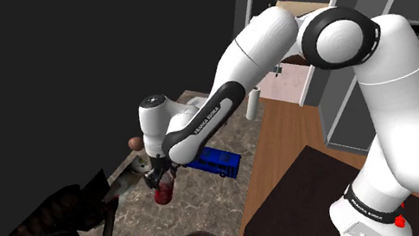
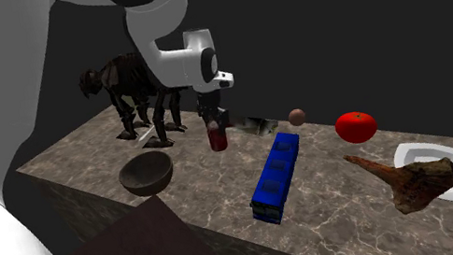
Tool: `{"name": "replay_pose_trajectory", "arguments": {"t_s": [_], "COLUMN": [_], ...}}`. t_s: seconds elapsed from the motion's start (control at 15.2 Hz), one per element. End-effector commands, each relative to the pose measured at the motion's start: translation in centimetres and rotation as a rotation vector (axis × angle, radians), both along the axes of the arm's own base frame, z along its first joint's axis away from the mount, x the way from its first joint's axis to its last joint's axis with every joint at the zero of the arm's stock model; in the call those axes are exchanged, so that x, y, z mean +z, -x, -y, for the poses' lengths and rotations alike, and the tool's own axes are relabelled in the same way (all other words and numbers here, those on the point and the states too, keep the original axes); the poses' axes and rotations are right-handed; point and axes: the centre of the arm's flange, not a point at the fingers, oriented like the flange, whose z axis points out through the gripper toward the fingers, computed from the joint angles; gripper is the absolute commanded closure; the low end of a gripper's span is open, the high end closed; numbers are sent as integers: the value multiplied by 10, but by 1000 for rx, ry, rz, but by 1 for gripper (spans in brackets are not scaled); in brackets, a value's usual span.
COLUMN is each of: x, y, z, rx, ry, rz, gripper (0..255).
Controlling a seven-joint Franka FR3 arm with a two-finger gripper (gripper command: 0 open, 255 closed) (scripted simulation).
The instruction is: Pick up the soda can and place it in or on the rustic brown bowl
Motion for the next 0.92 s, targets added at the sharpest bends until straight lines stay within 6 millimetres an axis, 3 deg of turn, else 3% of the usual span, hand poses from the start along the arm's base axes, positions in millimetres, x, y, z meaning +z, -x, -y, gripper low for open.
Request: {"name": "replay_pose_trajectory", "arguments": {"t_s": [0.0, 0.86], "x": [10, 79], "y": [1, 1], "z": [0, 0], "rx": [0, 0], "ry": [0, 0], "rz": [0, 0], "gripper": [255, 255]}}
